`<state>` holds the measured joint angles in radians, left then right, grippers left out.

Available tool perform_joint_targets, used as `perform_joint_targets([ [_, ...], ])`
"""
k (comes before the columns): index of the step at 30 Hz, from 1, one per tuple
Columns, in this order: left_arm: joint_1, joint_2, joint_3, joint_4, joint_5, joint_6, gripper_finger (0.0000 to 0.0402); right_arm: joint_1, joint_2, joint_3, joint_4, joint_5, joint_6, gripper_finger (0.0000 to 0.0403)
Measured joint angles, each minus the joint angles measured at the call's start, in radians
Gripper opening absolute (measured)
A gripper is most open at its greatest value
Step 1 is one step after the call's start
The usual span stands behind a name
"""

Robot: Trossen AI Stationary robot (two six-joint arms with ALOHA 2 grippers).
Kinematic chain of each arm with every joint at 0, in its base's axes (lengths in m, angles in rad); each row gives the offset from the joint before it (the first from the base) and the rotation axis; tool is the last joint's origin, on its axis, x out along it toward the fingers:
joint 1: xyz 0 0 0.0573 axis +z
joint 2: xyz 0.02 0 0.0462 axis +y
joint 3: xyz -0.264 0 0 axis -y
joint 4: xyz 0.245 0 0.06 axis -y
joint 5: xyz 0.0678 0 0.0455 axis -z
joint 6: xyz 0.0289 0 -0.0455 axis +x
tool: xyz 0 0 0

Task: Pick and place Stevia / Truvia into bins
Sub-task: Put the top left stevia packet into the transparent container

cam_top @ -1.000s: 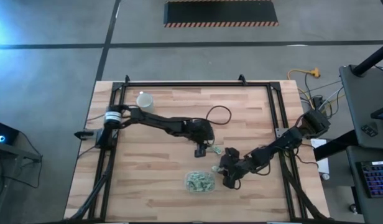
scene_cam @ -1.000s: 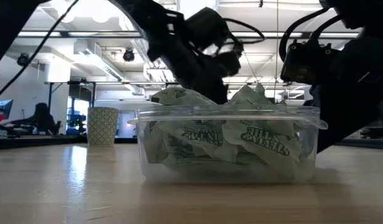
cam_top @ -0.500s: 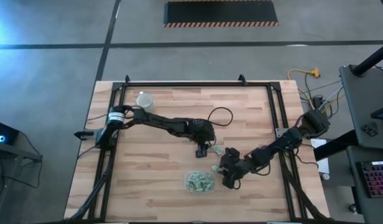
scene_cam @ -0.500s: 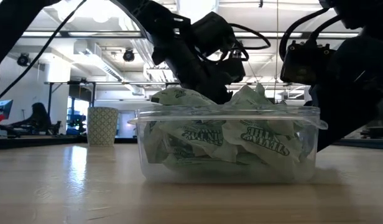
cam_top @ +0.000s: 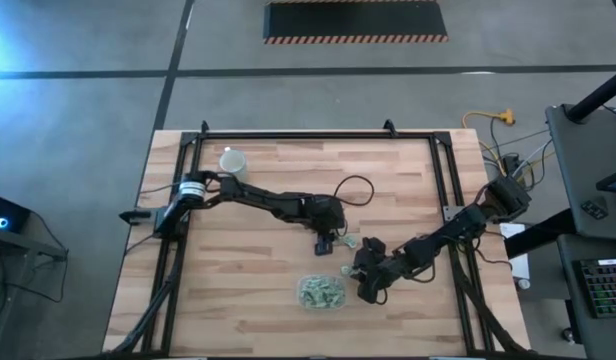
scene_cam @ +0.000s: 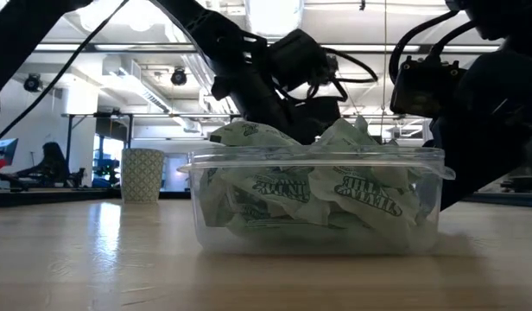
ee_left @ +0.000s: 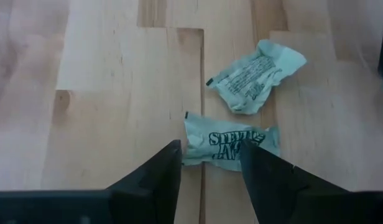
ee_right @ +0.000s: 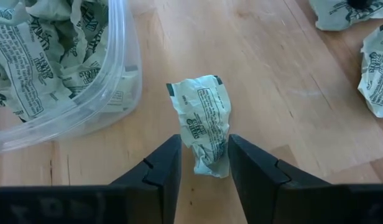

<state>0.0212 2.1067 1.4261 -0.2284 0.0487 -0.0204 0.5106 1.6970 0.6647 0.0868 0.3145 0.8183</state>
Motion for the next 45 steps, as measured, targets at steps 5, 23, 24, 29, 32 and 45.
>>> perform_joint_targets([
  [5,0.000,0.000,0.000,-0.024,0.014,-0.001,0.0085,0.002,0.000,0.000,0.000,0.002,0.002,0.0118],
  [23,-0.041,-0.271,-0.024,-0.220,0.067,-0.067,0.0000,0.002,-0.001,-0.006,0.002,0.003,-0.014,0.0111],
  [24,-0.052,-0.301,-0.025,-0.210,0.085,-0.077,0.0000,0.002,-0.002,-0.006,0.002,0.003,-0.016,0.0111],
  [29,-0.145,-0.413,-0.039,-0.200,0.129,-0.079,0.0000,0.002,0.000,-0.011,0.006,0.004,-0.029,0.0109],
  [32,-0.221,-0.442,-0.045,-0.197,0.132,-0.078,0.0000,0.002,0.003,-0.010,0.005,0.006,-0.034,0.0105],
  [45,-0.358,-0.281,-0.050,-0.140,0.047,-0.182,0.0000,0.002,0.005,-0.010,0.001,0.038,-0.044,0.0088],
])
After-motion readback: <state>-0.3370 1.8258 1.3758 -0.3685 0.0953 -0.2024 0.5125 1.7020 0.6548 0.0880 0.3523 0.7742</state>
